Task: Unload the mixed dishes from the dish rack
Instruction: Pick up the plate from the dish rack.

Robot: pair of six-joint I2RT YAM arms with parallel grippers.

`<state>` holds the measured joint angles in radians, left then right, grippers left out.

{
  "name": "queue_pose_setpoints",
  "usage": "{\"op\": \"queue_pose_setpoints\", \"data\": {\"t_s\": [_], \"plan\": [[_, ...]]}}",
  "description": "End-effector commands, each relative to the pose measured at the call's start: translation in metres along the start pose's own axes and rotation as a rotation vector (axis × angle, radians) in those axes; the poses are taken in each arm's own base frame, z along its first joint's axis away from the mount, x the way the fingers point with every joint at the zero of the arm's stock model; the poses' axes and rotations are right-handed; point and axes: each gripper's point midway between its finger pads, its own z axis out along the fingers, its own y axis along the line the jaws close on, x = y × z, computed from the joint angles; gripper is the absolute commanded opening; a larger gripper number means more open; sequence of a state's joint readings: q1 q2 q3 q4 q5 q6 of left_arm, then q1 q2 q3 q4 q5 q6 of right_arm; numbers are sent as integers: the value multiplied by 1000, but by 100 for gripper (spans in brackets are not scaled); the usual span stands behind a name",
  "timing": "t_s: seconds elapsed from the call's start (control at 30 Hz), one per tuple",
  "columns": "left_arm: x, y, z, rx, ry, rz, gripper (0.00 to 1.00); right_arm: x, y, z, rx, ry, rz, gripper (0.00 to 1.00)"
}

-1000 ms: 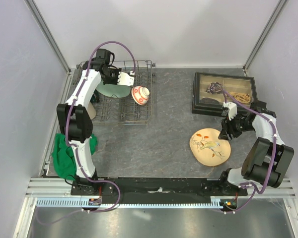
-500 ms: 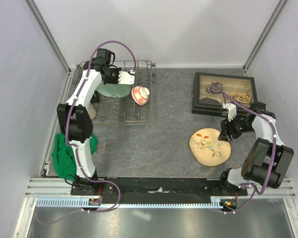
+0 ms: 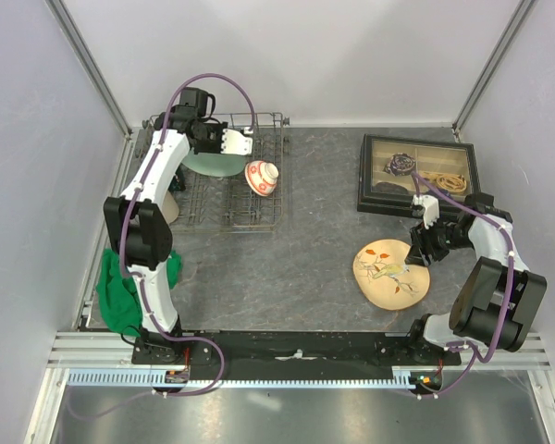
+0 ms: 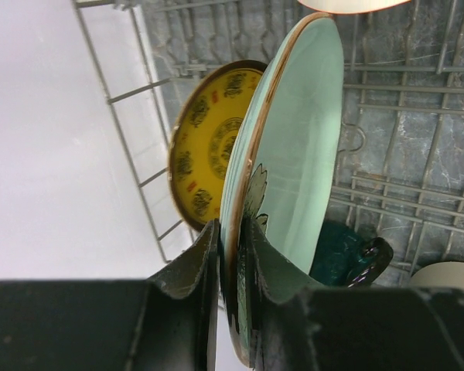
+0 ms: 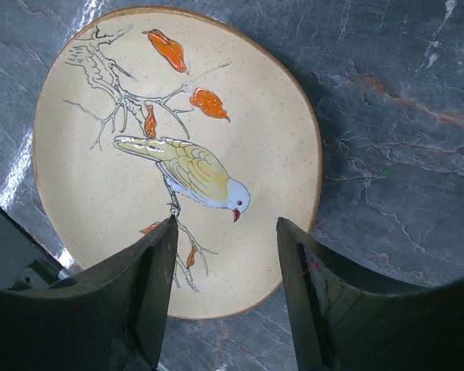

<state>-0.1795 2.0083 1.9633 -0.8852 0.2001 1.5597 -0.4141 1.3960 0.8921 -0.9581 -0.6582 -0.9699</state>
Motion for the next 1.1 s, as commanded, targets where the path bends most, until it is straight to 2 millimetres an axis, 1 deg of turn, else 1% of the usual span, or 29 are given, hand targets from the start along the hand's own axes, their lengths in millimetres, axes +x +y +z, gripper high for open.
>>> {"op": "queue_pose_setpoints", "data": {"t_s": [0.0, 0.13, 0.2, 0.4, 0.43, 0.5, 0.53, 0.6, 0.63, 0.67, 0.73, 0.77, 0.83, 0.87, 0.9, 0.93, 0.97, 1.0, 1.03, 1.07], "plan": [[-20, 78, -79, -310, 7, 71, 1, -6, 4, 0, -16, -36, -38, 62], [-21, 80, -85, -321, 16, 79, 2, -7, 4, 0, -13, -38, -44, 62], [-23, 82, -92, -335, 13, 80, 2, -7, 4, 0, -15, -39, -45, 62], [-32, 74, -104, -315, -18, 89, 2, -9, 6, -1, -23, -46, -42, 62], [-33, 72, -109, -314, -23, 87, 2, -10, 6, -2, -20, -50, -43, 62], [-38, 69, -114, -310, -43, 83, 2, -13, 7, -4, -16, -54, -49, 62], [-41, 69, -123, -321, -51, 79, 2, -16, 7, -7, -10, -60, -58, 62], [-49, 64, -129, -311, -86, 70, 2, -18, 10, -11, -15, -64, -56, 62], [-52, 61, -134, -311, -101, 52, 2, -25, 11, -15, -12, -81, -70, 62], [-60, 58, -143, -312, -132, 48, 2, -26, 15, -18, -22, -83, -65, 62], [-67, 51, -151, -301, -166, 27, 1, -39, 18, -26, -25, -116, -87, 62], [-75, 47, -163, -303, -195, 21, 1, -41, 23, -29, -40, -120, -81, 62], [-83, 39, -170, -292, -229, -5, 2, -55, 27, -39, -40, -146, -107, 62], [-91, 35, -181, -298, -263, -7, 2, -59, 34, -43, -61, -159, -105, 62], [-95, 28, -182, -288, -283, -33, 1, -69, 36, -50, -52, -176, -130, 62], [-101, 24, -186, -283, -316, -43, 2, -75, 41, -51, -64, -183, -141, 62], [-108, 18, -194, -286, -340, -50, 1, -81, 48, -55, -78, -197, -136, 63], [-112, 14, -197, -280, -366, -90, 2, -92, 52, -61, -70, -219, -160, 63], [-122, 10, -200, -269, -405, -104, 2, -100, 59, -62, -83, -228, -180, 64], [-126, 4, -202, -257, -426, -127, 2, -107, 65, -65, -94, -247, -193, 64]]}}
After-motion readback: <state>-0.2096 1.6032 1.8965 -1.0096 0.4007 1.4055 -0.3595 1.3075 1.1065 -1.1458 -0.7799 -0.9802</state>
